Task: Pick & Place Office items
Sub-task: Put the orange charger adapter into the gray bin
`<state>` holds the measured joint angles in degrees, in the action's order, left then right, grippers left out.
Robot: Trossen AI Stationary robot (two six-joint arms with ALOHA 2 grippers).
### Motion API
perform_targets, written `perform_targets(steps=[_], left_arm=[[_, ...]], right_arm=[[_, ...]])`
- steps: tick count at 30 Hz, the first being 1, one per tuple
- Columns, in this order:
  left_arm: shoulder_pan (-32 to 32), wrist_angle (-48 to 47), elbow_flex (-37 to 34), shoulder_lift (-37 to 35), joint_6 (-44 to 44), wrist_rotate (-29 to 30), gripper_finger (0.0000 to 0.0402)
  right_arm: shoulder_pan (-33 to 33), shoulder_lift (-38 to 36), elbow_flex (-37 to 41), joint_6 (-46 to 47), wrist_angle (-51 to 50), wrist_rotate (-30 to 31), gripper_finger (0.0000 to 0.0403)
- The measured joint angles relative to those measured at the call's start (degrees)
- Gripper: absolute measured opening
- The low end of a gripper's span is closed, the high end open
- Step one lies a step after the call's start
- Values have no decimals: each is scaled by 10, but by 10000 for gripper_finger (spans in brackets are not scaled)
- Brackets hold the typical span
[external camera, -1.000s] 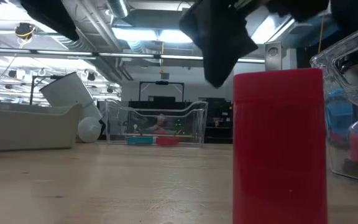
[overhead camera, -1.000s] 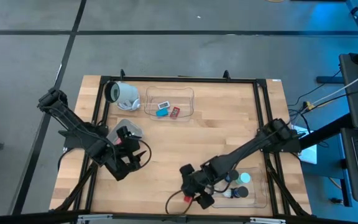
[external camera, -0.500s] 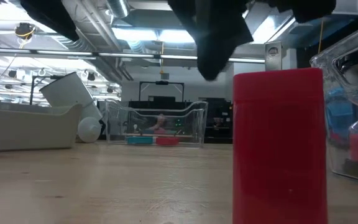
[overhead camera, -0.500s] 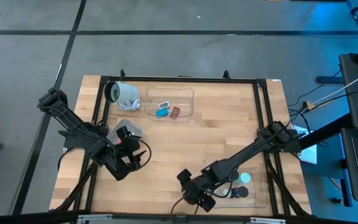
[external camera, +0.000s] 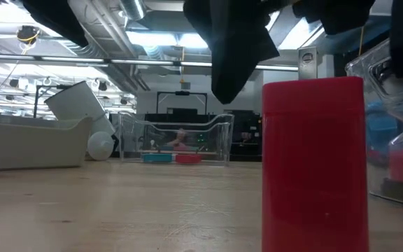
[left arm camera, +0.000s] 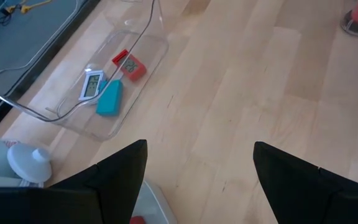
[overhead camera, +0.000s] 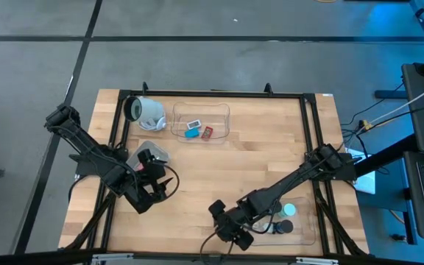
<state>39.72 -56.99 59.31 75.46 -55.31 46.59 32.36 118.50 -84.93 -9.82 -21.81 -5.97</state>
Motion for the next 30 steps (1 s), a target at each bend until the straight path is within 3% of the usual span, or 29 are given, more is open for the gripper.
perform_targets(steps=[6,12,17,23,27,30], left_arm=[[0,-4,0,0,1,0,292],[0,-7,0,0,1,0,292],[0,-7,0,0,1,-11,292],[0,-23,0,0,1,-17,292],[0,-36,0,0,2,-16,292],[0,-37,0,0,11,-13,292]], right_arm=[[3,-3,-4,22,-9,7,311],[11,-3,-92,27,-110,62,311],[11,-3,-118,176,-116,67,311],[17,4,-113,343,-118,23,311],[25,27,-113,372,-77,18,311],[28,50,-131,322,-73,19,311]])
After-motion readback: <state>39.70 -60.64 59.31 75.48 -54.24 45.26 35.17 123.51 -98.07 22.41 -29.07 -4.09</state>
